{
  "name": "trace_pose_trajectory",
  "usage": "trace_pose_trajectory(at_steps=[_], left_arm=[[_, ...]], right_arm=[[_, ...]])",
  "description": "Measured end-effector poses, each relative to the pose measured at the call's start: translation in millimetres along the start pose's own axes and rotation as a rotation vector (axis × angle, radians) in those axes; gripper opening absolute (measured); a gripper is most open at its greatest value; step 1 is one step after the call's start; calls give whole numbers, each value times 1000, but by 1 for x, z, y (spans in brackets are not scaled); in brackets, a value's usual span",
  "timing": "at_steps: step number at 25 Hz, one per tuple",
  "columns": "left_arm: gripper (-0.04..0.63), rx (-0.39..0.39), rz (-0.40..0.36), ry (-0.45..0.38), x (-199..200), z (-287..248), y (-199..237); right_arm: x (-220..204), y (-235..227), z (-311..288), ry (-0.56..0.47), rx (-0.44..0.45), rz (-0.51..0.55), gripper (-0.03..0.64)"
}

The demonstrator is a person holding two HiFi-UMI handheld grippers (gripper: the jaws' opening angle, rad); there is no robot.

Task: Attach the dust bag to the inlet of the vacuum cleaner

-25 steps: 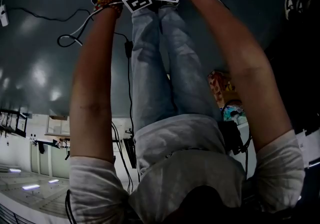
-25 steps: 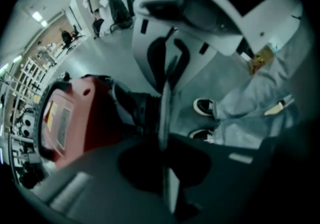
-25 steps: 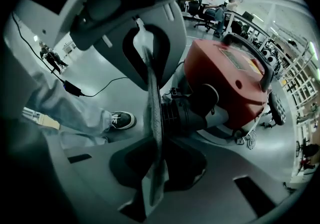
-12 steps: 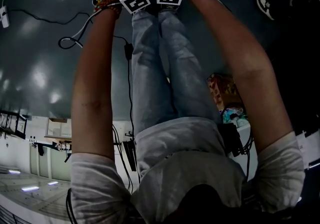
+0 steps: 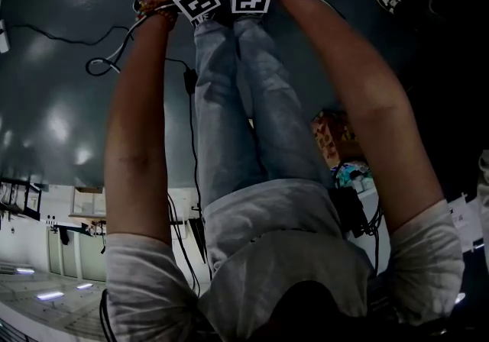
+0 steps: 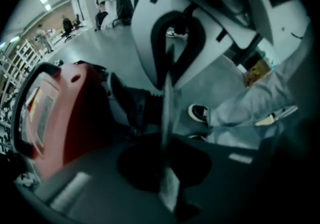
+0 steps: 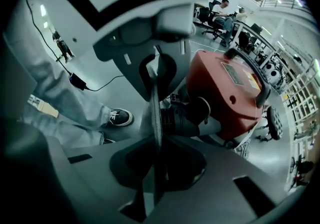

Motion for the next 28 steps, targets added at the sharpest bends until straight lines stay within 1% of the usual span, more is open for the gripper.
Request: trace_pose_trajectory(at_steps=[1, 4, 5, 6, 7, 11, 13, 14, 16, 19, 20, 21, 22, 25, 26, 27, 28], left_arm=[[20, 2, -19, 4, 1, 3, 1], [20, 17, -123, 5, 15, 9, 11], [20, 18, -148, 2, 18, 8, 13], [20, 15, -152, -4, 19, 7, 14], [21, 7, -134, -13, 17, 4, 14], [23, -17, 2, -30, -5, -9, 14], [23, -8, 35, -17, -9, -8, 12], [23, 1, 31, -11, -7, -6, 13], [23, 16, -13, -13, 1, -1, 18], [25, 20, -135, -27, 21, 4, 17], [26, 18, -158, -28, 24, 4, 14], [26, 17, -154, -29, 24, 2, 13], [26, 15, -124, -29, 21, 0, 13], [27, 19, 13, -29, 4, -2, 15], [26, 23, 33, -25, -2, -1, 15], [26, 28, 33, -17, -7, 1, 16], [26, 35, 15, -7, -9, 3, 17]], right_arm=[[-4, 0, -5, -4, 6, -24, 35], [-20, -3, -18, 7, 18, -84, 34], [-23, -4, -18, 17, 19, -88, 34], [-23, -5, -16, 28, 16, -77, 34], [-20, -6, -13, 37, 9, -52, 34], [5, -17, -7, 25, -18, 90, 35], [9, -20, -12, 10, -9, 103, 38], [7, -20, -16, 1, -4, 88, 38], [-6, -19, -25, -6, 2, 27, 38], [-26, -6, -28, 34, 14, -77, 38], [-28, -2, -25, 48, 12, -90, 37], [-26, -3, -20, 57, 5, -82, 38], [-22, -6, -15, 59, -6, -53, 38], [0, -19, -2, 45, -39, 63, 38], [7, -22, -2, 41, -43, 72, 38], [12, -23, -4, 37, -44, 60, 38], [13, -22, -8, 34, -45, 33, 38]])
Point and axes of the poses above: the fingertips, and each gripper's own axes: z backward along the fingers, y to its left, x out of its top, the point moved 6 cm from there along z, backward along the fingers, and after that the axes turned 5 degrees about y, right-handed, at the moved point
